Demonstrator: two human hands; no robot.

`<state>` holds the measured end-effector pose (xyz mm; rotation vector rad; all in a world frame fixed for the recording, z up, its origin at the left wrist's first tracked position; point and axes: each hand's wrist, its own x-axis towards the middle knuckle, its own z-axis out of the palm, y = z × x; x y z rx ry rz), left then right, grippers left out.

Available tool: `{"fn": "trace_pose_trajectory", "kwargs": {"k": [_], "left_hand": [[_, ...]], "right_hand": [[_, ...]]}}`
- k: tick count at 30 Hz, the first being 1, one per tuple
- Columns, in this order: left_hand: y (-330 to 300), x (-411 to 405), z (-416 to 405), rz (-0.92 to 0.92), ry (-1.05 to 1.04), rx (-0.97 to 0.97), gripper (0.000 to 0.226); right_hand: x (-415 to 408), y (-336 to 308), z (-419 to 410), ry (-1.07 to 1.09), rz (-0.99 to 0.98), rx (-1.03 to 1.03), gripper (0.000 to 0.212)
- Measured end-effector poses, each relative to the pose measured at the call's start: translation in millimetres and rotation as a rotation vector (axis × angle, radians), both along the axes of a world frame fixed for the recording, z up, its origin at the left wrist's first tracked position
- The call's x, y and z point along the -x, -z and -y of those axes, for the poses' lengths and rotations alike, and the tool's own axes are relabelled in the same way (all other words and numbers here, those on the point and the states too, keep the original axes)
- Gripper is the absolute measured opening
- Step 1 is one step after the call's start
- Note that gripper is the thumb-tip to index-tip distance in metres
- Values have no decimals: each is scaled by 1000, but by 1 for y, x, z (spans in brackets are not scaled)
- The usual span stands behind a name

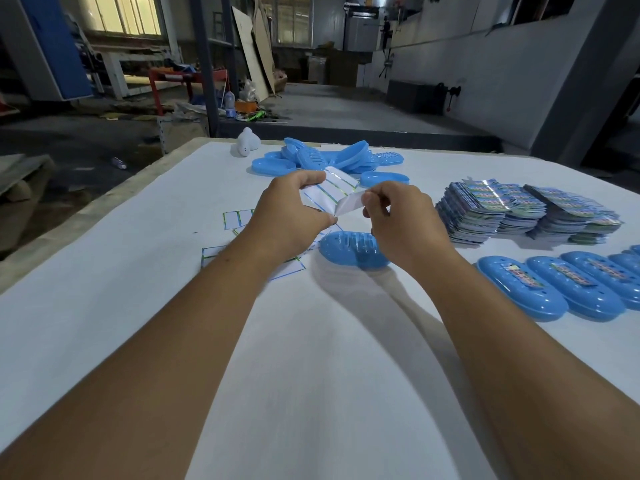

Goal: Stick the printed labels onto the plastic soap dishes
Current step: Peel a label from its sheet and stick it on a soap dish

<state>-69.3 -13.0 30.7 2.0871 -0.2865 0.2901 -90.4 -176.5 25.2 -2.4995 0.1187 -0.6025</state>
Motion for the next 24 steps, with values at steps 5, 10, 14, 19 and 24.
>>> {"fn": "trace_pose_trajectory", "kwargs": {"k": [5,10,14,19,24], "left_hand": [[2,-2,0,29,-37,9,68],[4,-4,-1,59,-61,11,68],[4,-4,-1,61,-60,-1,68],[3,-1,0,66,-45,-37,68],[4,-1,0,75,-43,-57,65]], "right_hand": [[0,0,-1,4,-14,-25,28],[0,0,0,4,-27,-46,33],[0,1,0,2,-30,-37,33],[1,1,0,20,-43,0,30],[3,0,1,46,-41,72,31]]}}
